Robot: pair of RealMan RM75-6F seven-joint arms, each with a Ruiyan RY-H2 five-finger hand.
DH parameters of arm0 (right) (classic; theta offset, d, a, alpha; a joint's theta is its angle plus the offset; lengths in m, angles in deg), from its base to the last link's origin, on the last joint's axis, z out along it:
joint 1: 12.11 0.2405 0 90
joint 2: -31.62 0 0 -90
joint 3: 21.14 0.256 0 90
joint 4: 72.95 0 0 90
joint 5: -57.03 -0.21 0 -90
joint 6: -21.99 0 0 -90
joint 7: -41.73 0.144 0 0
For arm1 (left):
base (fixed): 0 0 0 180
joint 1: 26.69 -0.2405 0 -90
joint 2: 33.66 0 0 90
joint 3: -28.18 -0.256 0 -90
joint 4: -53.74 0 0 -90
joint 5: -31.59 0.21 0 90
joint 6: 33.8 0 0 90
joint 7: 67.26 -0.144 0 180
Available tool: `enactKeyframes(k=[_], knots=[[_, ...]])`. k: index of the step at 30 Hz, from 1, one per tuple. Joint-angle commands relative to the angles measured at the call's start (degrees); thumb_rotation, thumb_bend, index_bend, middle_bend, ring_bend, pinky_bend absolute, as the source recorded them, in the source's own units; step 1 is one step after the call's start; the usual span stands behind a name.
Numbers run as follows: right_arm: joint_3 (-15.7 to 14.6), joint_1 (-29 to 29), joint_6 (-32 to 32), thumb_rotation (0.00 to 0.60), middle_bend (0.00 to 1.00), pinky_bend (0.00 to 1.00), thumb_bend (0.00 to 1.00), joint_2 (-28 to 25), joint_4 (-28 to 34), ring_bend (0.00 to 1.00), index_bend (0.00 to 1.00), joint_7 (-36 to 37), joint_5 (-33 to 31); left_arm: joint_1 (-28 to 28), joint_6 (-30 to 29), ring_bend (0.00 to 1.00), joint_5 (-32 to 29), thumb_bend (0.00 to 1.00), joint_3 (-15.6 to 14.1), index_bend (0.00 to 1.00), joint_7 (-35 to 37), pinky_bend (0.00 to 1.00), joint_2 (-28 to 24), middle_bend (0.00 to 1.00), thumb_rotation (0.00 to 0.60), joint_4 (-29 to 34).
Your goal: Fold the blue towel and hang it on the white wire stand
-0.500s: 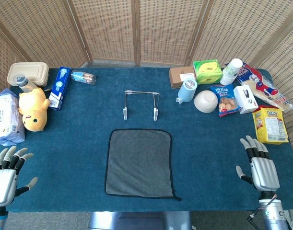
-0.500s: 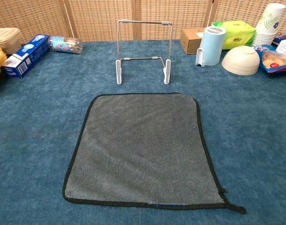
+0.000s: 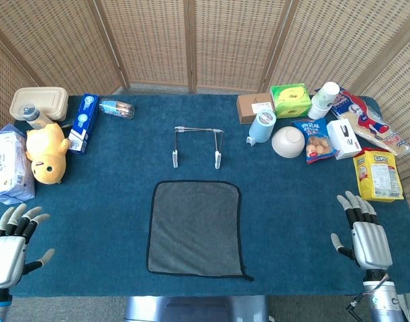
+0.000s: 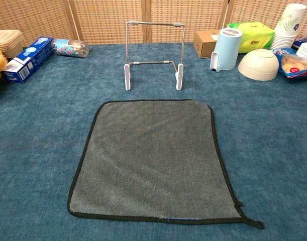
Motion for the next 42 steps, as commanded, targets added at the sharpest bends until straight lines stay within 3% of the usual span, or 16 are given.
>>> enactKeyframes(k=[1,11,20,33,42], knots=[[-0.1,-0.2,-0.2,0.6,0.05,0.0,0.33,-0.2,0.2,0.0,0.07,0.2,0.1,1.1,2.4,0.09,-0.5,0.3,-0.2,0.25,-0.6,0.04,-1.7,0.19,0.6,1.8],[-0.3,-1.5,-1.4,0.6,0.05,0.0,0.33,-1.6,1.6,0.0,0.04,-0.5,-0.9,10.0,16.1,0.12,-0.6,0.26,0.7,0.35,-1.5,0.04,-4.6,0.25,0.6,6.9],[-0.2,-1.8,-1.3,0.6,0.05,0.0,0.33,-1.5,2.2,0.0,0.04,-1.5,-2.0,20.4,28.7,0.12,1.1,0.25,2.8,0.34,-1.1,0.04,-2.2,0.23,0.6,9.3],[-0.3,-2.5,-1.0,0.6,0.05,0.0,0.32,-2.4,0.9,0.0,0.04,0.6,-3.1,29.4,39.6,0.09,-1.3,0.25,2.9,0.26,-4.0,0.04,13.7,0.18,0.6,7.3],[-0.4,-3.1,-0.7,0.6,0.05,0.0,0.33,-3.4,-1.1,0.0,0.04,3.8,-3.2,29.4,38.6,0.07,-4.6,0.25,1.4,0.24,-12.4,0.04,24.3,0.17,0.6,2.7]])
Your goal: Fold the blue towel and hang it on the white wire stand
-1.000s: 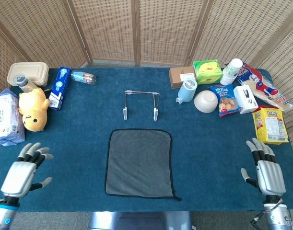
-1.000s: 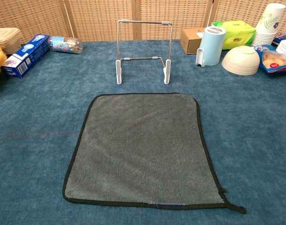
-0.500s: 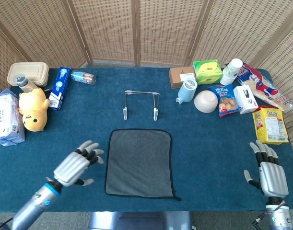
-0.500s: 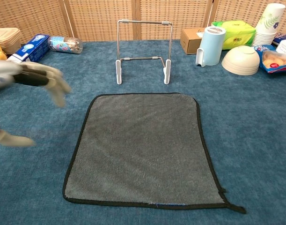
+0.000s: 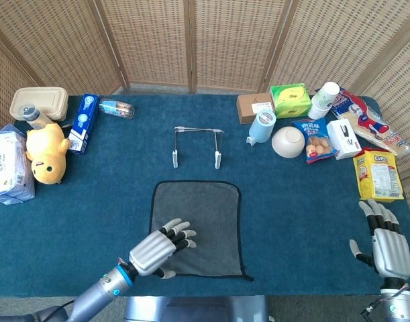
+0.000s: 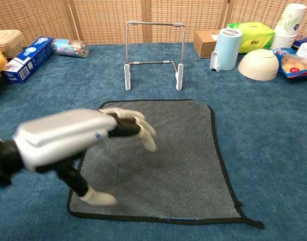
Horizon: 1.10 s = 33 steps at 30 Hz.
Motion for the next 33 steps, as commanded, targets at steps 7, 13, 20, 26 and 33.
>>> enactKeyframes(k=[7,13,20,26,33], knots=[[-0.3,-1.2,-0.5,0.6,0.05,0.0,0.33,-0.7,-1.5,0.0,0.05,2.6,0.0,0.9,0.4,0.07,-5.5,0.25,-1.2,0.24,-7.0,0.04,7.6,0.17,0.6,-3.5],[-0.4,-1.8,-0.7,0.6,0.05,0.0,0.32,-1.0,-2.2,0.0,0.05,3.8,-0.1,1.2,-0.4,0.07,-7.5,0.25,-1.4,0.25,-8.3,0.04,11.2,0.17,0.6,-5.5],[-0.1,-1.9,-0.6,0.6,0.05,0.0,0.32,-1.4,-2.5,0.0,0.05,4.3,-0.3,2.0,-0.8,0.07,-8.6,0.25,-1.8,0.25,-9.1,0.04,13.4,0.17,0.6,-7.6],[0.0,-2.4,-1.0,0.6,0.05,0.0,0.32,-2.0,-2.3,0.0,0.05,4.5,-0.4,2.4,-1.8,0.07,-8.8,0.25,-2.0,0.25,-9.4,0.04,15.3,0.17,0.6,-10.0],[-0.1,-2.9,-1.1,0.6,0.05,0.0,0.32,-2.1,-2.4,0.0,0.05,4.9,-0.5,2.8,-2.6,0.07,-8.8,0.25,-2.0,0.26,-8.9,0.04,16.6,0.18,0.6,-11.7]])
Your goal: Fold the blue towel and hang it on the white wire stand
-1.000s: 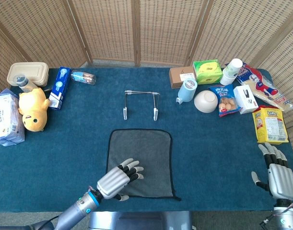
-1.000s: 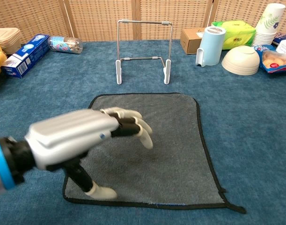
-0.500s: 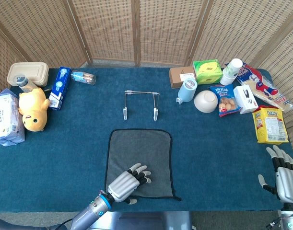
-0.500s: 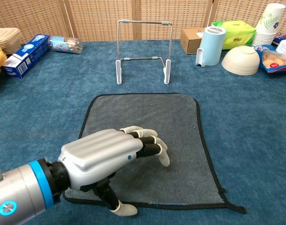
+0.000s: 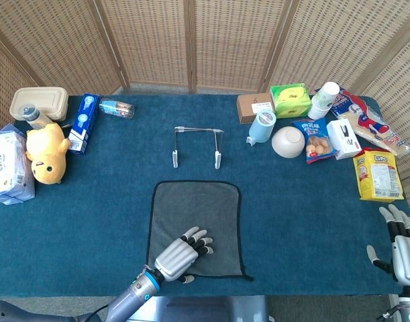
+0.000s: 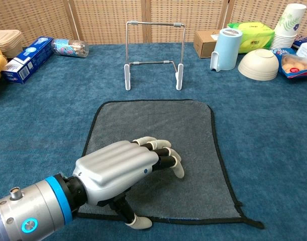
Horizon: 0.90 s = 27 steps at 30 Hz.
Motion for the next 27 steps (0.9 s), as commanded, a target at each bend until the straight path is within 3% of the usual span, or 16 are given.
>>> enactKeyframes(k=[1,15,27], knots=[[0.0,-0.1,0.0,0.6,0.05,0.0,0.33,0.0,-0.1,0.0,0.05,0.1,0.0,0.2,0.0,0.07,-0.2,0.25,0.1,0.26,0.2,0.04,0.2,0.18,0.6,-0.2],[0.0,-1.0,-0.6,0.6,0.05,0.0,0.32,-0.2,-0.4,0.0,0.05,0.9,0.1,1.0,-0.9,0.07,-1.0,0.26,0.1,0.26,0.2,0.04,1.6,0.19,0.6,-1.6],[0.0,-1.4,-0.8,0.6,0.05,0.0,0.32,-0.2,-0.3,0.0,0.05,0.9,0.2,1.0,-3.3,0.08,-0.7,0.33,1.0,0.28,0.2,0.04,2.8,0.2,0.6,-3.2]])
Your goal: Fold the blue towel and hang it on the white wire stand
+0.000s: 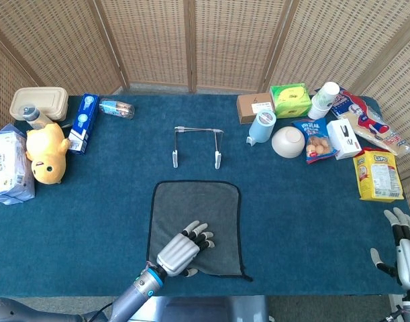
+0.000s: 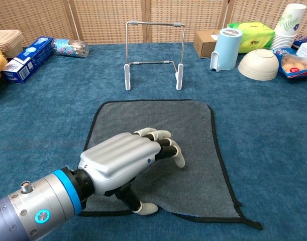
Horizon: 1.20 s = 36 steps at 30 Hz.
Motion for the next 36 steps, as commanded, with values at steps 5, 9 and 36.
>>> enactKeyframes(k=[5,9,36], knots=[[0.0,-0.3,-0.3,0.6,0.05,0.0,0.32,-0.1,0.1,0.0,0.05,0.0,-0.1,0.3,-0.4,0.08,-0.2,0.34,0.5,0.3,0.3,0.05,0.7,0.21,0.6,-1.0],[0.1,-0.5,-0.4,0.6,0.05,0.0,0.33,-0.1,0.2,0.0,0.05,0.0,-0.1,0.5,-0.4,0.09,-0.2,0.38,0.4,0.35,0.2,0.05,0.9,0.21,0.6,-1.4],[0.3,-1.0,-0.8,0.6,0.05,0.0,0.33,-0.3,0.5,0.0,0.05,-0.3,-0.3,0.7,-1.3,0.1,-0.7,0.51,0.6,0.53,1.2,0.06,1.3,0.25,0.6,-2.1]])
